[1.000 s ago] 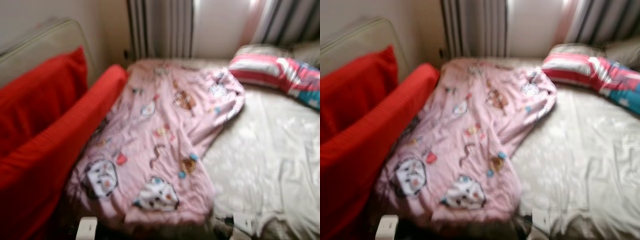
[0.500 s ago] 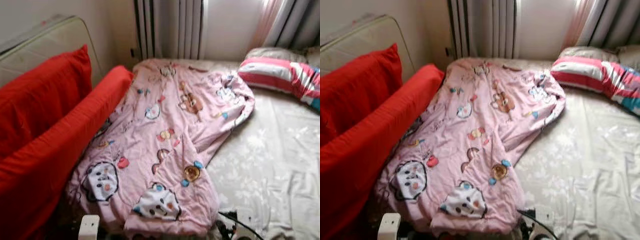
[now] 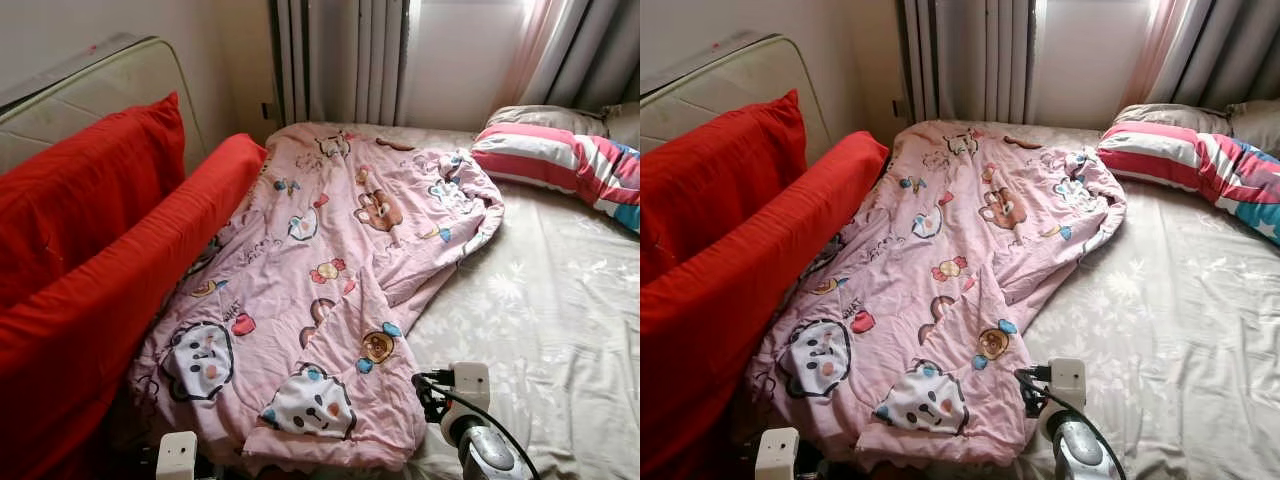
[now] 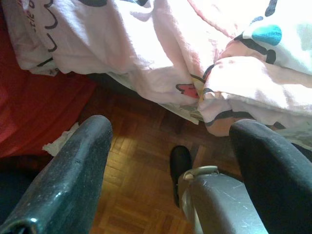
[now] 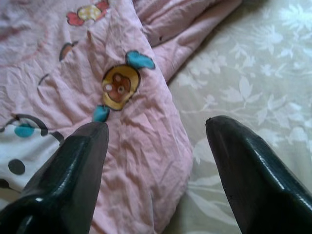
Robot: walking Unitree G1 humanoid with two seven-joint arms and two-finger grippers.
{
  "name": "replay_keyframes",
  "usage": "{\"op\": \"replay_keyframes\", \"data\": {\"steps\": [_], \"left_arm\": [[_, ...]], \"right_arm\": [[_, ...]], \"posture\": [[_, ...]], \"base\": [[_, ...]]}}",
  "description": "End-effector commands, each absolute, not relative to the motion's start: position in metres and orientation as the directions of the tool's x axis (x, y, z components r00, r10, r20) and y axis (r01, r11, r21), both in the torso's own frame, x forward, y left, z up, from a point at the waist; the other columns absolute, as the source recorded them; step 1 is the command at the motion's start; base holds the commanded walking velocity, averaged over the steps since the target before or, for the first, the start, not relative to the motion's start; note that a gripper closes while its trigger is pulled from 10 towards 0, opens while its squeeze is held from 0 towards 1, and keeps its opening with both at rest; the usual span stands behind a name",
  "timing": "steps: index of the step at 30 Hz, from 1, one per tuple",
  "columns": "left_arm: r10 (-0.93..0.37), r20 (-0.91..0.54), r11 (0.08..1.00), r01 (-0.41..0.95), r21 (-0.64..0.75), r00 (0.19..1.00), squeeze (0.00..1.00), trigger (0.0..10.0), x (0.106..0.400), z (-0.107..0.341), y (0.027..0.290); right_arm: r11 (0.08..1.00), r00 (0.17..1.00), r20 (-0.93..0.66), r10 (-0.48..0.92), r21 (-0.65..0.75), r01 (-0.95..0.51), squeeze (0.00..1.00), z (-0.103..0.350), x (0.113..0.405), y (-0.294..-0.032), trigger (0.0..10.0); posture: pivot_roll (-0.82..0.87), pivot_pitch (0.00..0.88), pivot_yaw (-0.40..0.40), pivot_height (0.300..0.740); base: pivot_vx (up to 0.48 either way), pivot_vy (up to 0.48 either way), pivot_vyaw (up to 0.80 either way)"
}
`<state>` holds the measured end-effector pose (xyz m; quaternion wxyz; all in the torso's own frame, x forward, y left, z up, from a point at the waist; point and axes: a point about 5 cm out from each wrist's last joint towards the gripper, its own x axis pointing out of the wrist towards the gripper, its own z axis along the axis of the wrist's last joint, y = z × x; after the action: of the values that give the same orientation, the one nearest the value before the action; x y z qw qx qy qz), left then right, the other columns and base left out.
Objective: Clean up the room
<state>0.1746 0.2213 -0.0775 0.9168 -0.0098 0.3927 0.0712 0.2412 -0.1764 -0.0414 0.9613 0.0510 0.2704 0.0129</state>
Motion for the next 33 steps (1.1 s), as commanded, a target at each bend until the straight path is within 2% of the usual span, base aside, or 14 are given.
{"op": "replay_keyframes", "data": {"steps": [1, 5, 25, 33], "left_arm": [[0.132, -0.733, 0.989, -0.144, 0.047, 0.667, 0.0, 10.0, 0.171, -0.079, 0.224], [0.133, -0.735, 0.988, -0.144, 0.049, 0.665, 0.0, 10.0, 0.17, -0.079, 0.225], [0.131, -0.746, 0.99, -0.131, 0.059, 0.653, 0.0, 10.0, 0.168, -0.081, 0.225], [0.132, -0.746, 0.99, -0.13, 0.061, 0.652, 0.0, 10.0, 0.167, -0.081, 0.226]], "right_arm": [[0.994, 0.841, -0.539, 0.047, 0.112, 0.016, 0.0, -0.045, 0.238, -0.175, 10.0], [0.994, 0.838, -0.544, 0.044, 0.107, 0.017, 0.0, -0.045, 0.238, -0.175, 10.0], [0.996, 0.805, -0.593, 0.03, 0.087, 0.027, 0.0, -0.053, 0.228, -0.178, 10.0], [0.996, 0.814, -0.581, 0.033, 0.088, 0.022, 0.0, -0.052, 0.229, -0.178, 10.0]], "posture": [[-0.01, 0.0, 0.021, 0.726], [-0.01, 0.0, 0.024, 0.706], [-0.01, 0.0, 0.029, 0.706], [-0.01, 0.0, 0.029, 0.676]], "base": [[0.0, 0.0, 0.0], [0.0, 0.0, 0.0], [0.0, 0.0, 0.0], [0.0, 0.0, 0.0]]}}
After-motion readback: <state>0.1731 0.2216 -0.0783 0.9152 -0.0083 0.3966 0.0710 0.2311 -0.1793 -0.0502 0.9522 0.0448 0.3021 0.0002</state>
